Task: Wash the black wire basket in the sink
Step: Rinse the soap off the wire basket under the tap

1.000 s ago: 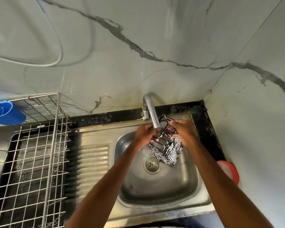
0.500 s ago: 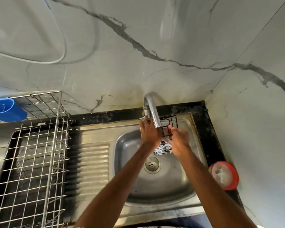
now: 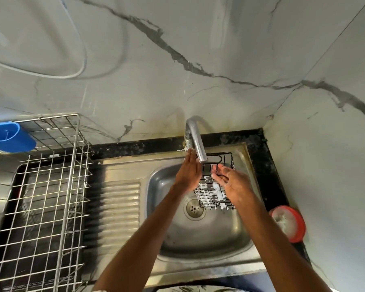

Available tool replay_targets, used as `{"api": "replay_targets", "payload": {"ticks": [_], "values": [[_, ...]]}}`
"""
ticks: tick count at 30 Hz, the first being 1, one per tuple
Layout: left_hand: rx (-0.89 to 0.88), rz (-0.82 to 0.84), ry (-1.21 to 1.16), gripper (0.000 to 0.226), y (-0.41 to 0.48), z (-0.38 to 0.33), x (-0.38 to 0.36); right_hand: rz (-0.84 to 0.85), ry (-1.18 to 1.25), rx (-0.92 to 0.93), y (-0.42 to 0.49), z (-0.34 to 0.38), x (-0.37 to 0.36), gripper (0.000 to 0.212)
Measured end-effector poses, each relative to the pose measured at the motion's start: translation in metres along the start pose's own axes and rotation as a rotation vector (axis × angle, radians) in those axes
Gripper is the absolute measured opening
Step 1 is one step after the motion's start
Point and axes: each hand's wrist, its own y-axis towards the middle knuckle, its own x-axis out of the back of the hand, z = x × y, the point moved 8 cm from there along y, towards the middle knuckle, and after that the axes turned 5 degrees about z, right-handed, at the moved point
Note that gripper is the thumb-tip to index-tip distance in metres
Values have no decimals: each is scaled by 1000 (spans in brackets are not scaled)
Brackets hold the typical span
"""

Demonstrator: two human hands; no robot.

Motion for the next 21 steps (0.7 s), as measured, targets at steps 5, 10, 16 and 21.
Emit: {"api": "replay_targets", "payload": {"ticks": [5, 10, 16, 21], "values": [[-265, -41, 262, 63, -24, -39, -25, 0, 9, -19, 12, -3, 1, 24], [-487, -85, 437, 60, -46, -46, -36, 44, 6, -48, 25, -4, 8, 32], [-429, -222, 423, 57, -47, -27, -21, 120, -31, -39, 22, -7, -6, 31], [-325, -204, 386, 52, -35, -9, -15, 145, -26, -41, 23, -15, -10, 32]]}}
